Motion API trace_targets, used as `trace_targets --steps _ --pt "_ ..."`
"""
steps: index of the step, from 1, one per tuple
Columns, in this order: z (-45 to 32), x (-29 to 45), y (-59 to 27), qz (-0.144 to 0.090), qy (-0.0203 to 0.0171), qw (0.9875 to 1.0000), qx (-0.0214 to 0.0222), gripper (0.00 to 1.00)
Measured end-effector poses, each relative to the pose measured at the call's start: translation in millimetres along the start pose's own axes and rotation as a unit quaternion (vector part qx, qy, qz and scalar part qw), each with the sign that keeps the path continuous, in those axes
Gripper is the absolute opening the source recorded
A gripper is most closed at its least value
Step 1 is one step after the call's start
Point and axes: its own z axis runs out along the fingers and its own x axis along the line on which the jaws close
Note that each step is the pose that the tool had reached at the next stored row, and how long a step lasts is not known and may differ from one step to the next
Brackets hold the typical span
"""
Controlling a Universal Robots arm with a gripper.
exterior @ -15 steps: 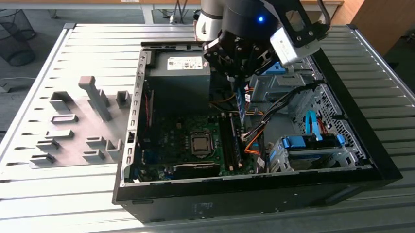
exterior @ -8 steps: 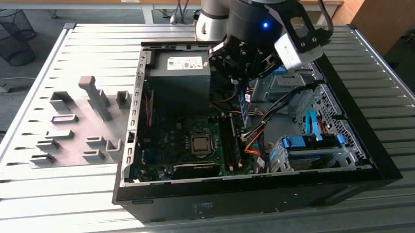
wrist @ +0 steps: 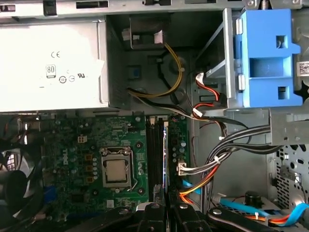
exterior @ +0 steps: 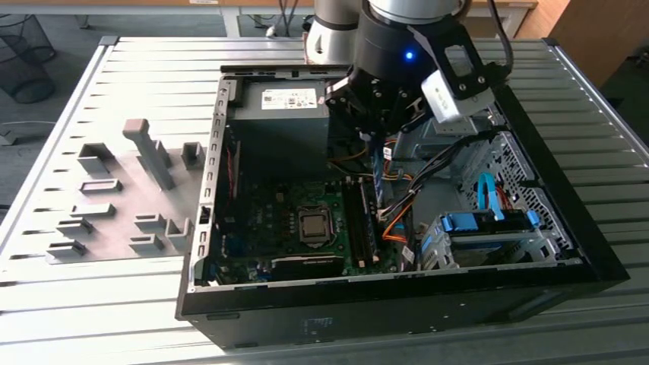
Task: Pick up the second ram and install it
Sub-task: 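Insert the second ram into the second slot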
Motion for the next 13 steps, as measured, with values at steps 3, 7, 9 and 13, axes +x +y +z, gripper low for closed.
trace_targets --steps 3,7,9,13 --pt "5.6 0.0 0.0 -0.026 0.0 0.9997 -0.0001 0.14" --pt "12.7 -0.1 0.1 -0.032 -0.0001 0.9995 -0.0001 0.14" --pt "16.4 -0.3 0.1 -0.032 0.0 0.9995 -0.0001 0.14" --pt "23.7 -0.5 0.2 -0.034 0.0001 0.9994 -0.0001 0.14"
